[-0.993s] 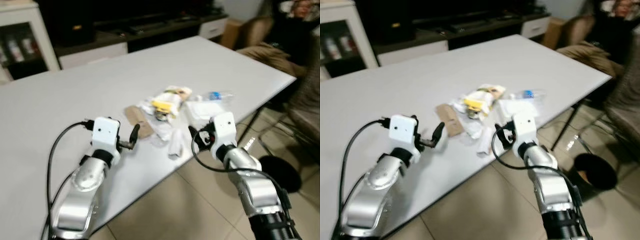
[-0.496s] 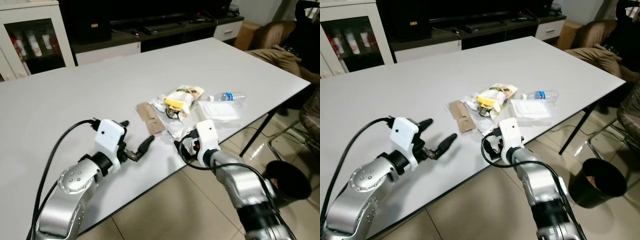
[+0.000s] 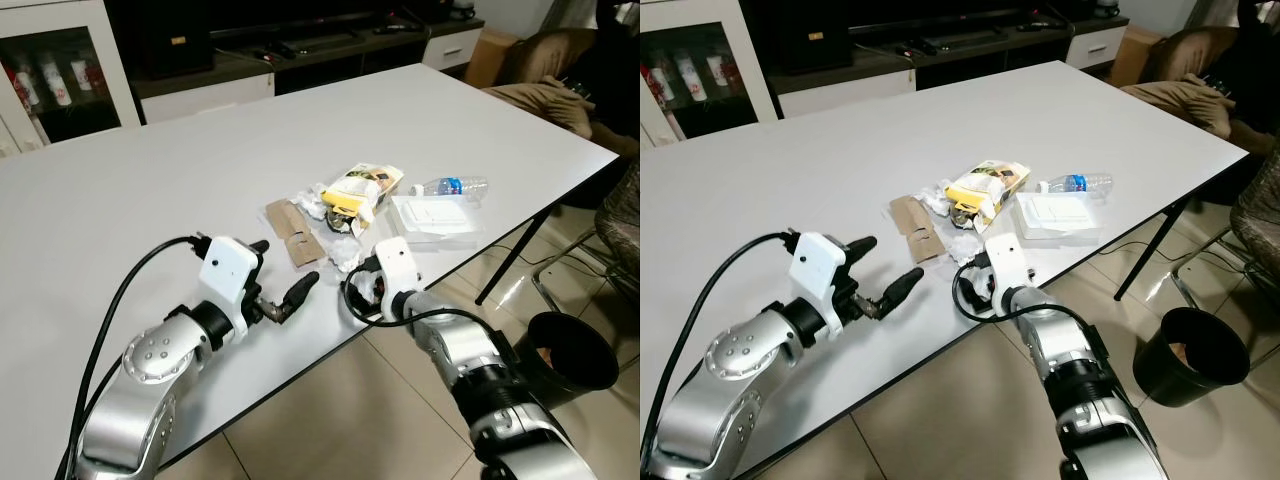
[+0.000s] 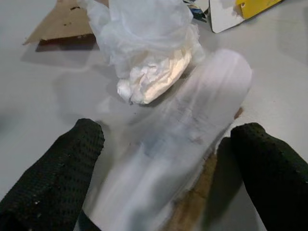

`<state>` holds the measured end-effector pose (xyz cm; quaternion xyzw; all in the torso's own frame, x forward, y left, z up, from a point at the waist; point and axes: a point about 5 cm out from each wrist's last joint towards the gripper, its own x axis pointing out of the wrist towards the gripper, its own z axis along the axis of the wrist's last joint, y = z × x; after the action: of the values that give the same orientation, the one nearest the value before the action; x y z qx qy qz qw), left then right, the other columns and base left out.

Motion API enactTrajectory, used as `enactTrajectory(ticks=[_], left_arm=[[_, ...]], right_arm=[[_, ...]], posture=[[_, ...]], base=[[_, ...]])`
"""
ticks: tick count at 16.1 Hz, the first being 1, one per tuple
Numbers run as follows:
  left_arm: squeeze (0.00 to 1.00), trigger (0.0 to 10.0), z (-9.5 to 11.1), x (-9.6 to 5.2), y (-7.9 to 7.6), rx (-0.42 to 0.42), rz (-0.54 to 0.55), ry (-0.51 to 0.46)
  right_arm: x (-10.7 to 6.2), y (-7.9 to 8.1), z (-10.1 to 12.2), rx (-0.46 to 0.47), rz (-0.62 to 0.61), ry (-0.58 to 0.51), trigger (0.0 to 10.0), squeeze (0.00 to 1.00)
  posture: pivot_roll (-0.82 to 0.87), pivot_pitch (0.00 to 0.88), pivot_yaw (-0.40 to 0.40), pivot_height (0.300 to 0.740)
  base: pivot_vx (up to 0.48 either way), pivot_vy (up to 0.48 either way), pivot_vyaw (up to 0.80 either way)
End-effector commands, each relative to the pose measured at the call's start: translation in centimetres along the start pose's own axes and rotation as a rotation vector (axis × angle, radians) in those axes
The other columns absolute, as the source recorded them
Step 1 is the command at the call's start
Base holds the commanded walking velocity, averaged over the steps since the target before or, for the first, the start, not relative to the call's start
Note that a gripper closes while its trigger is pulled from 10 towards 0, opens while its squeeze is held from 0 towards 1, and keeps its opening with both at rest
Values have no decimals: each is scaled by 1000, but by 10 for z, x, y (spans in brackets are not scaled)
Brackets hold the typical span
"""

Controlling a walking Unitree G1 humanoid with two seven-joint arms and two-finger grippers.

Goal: Picking trash to rubbish bin

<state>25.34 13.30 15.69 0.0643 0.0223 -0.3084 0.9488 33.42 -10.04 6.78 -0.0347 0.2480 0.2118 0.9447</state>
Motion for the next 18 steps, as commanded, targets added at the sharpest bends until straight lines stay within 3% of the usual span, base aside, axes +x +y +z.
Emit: enactTrajectory(ticks=[1, 5, 6, 7, 12, 18], left_arm=[[0, 10000, 1, 3, 0, 16, -4, -1], [0, 10000, 0, 3, 0, 25, 6, 1], [0, 10000, 0, 4, 0, 29, -3, 1], [0, 10000, 1, 4, -2, 24, -14, 1], [0, 10000, -7, 3, -10, -32, -85, 48], [0, 10000, -9, 4, -13, -34, -102, 60]], right_arm=[[1, -4, -6, 53, 10, 15, 10000, 0], [4, -8, -10, 68, 2, 23, 10000, 0], [5, -8, -10, 77, 9, 25, 3961, 0], [5, -8, -12, 87, 17, 34, 0, 0], [4, -10, -23, 59, 41, 100, 0, 0], [0, -18, -28, 68, 33, 119, 0, 0]], posture=[[-87, 0, -57, 740], [-93, 0, -54, 740], [-92, 0, -52, 740], [-92, 0, -52, 740], [-98, 0, -43, 740], [-111, 0, -36, 740]], base=[[0, 0, 0], [0, 0, 0], [0, 0, 0], [0, 0, 0], [0, 0, 0], [0, 0, 0]])
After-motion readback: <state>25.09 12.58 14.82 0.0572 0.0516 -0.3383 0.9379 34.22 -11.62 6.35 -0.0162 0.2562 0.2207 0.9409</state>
